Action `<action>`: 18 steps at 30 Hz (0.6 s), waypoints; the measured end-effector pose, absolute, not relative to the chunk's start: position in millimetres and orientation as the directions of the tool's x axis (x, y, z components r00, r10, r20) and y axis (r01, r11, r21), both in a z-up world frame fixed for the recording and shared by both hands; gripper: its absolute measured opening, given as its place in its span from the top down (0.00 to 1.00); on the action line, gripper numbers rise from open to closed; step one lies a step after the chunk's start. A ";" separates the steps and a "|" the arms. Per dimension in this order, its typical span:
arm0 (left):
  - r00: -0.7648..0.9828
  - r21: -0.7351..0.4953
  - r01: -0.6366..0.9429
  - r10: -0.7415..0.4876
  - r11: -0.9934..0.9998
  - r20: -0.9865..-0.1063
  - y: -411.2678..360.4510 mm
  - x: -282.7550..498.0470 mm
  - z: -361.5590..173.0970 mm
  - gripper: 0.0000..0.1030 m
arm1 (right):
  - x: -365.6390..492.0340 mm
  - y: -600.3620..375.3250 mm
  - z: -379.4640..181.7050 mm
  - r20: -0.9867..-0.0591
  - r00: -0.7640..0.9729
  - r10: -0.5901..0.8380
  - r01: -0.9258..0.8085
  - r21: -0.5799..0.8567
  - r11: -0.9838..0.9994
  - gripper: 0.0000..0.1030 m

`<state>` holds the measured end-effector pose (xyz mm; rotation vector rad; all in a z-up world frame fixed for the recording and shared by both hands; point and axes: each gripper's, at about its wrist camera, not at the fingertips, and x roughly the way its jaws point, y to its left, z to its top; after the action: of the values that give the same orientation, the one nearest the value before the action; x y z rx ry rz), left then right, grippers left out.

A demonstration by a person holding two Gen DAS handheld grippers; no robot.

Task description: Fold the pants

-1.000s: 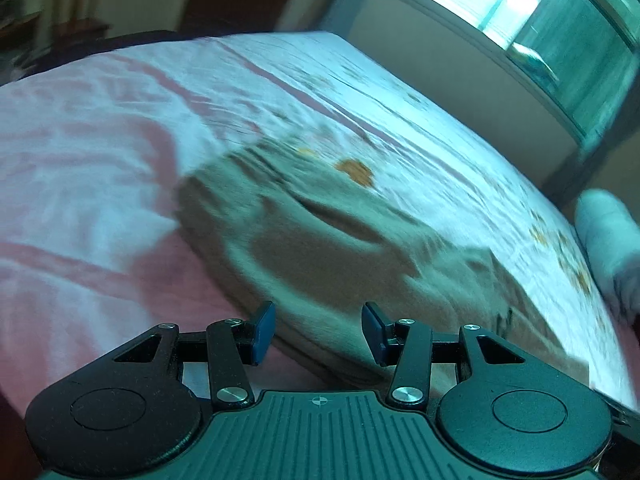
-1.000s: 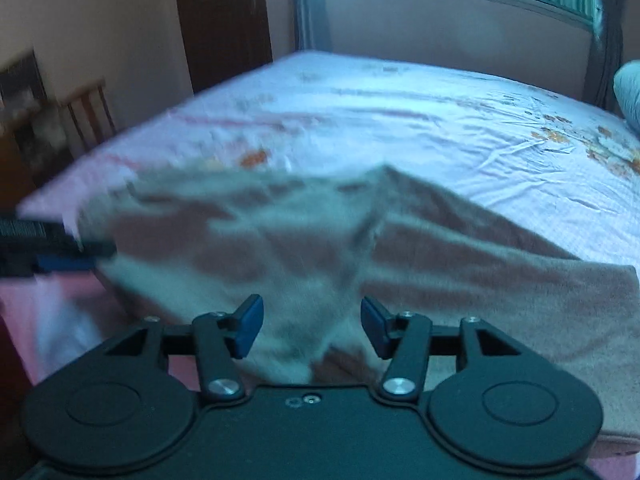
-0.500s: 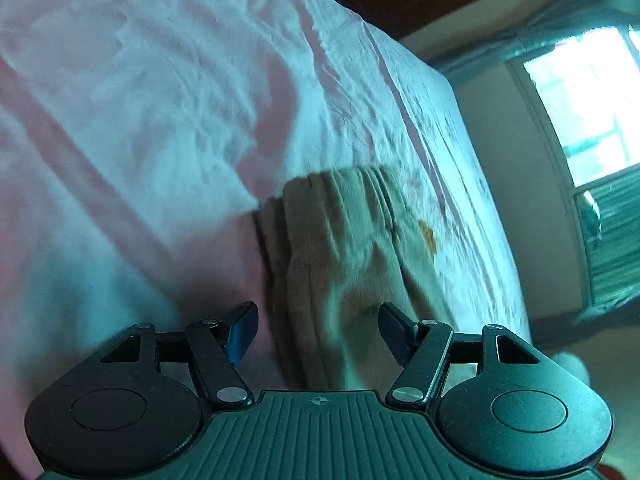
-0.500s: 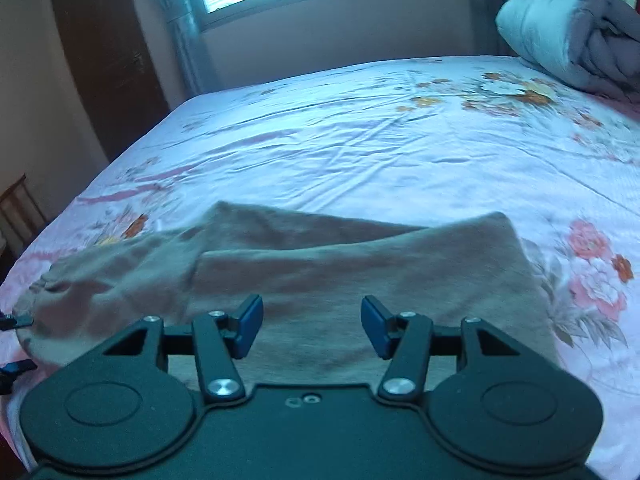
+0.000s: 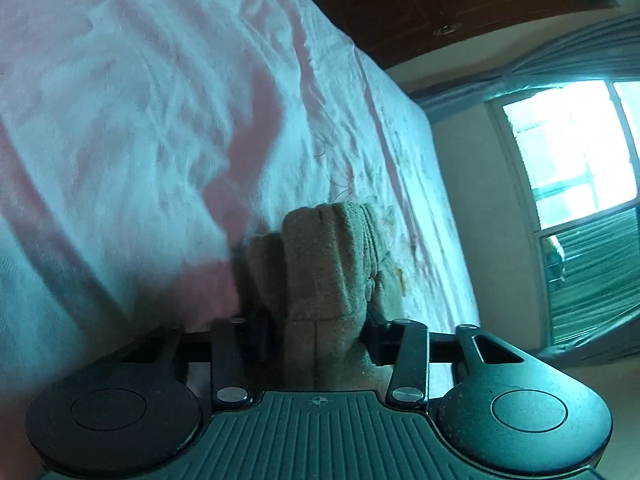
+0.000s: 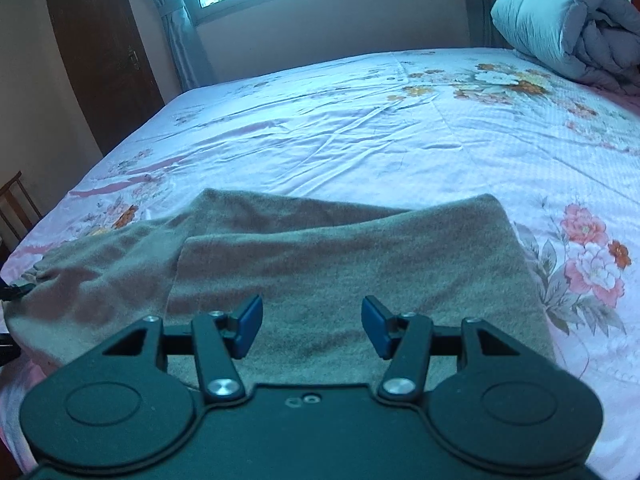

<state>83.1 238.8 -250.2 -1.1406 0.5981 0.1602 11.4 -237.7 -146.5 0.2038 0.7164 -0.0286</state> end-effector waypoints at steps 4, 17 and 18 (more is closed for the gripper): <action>0.847 -0.785 -0.389 -0.146 0.483 -0.511 234.3 76.9 -240.5 0.64 | 14.5 -237.9 -146.3 -0.655 0.756 0.022 0.090 0.137 0.986 0.54; 0.889 -0.722 -0.262 -0.132 0.640 -0.439 215.5 69.8 -190.0 0.67 | 57.5 -192.1 -170.5 -0.681 0.721 0.125 -0.050 0.129 0.990 0.54; 0.892 -0.721 -0.249 -0.137 0.647 -0.431 213.8 69.7 -185.7 0.67 | 62.6 -184.2 -178.7 -0.709 0.698 0.098 -0.064 0.074 0.995 0.53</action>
<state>69.7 213.8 -185.7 -0.8740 0.4803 0.0670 62.6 -184.2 -178.7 0.0444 0.7930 0.0905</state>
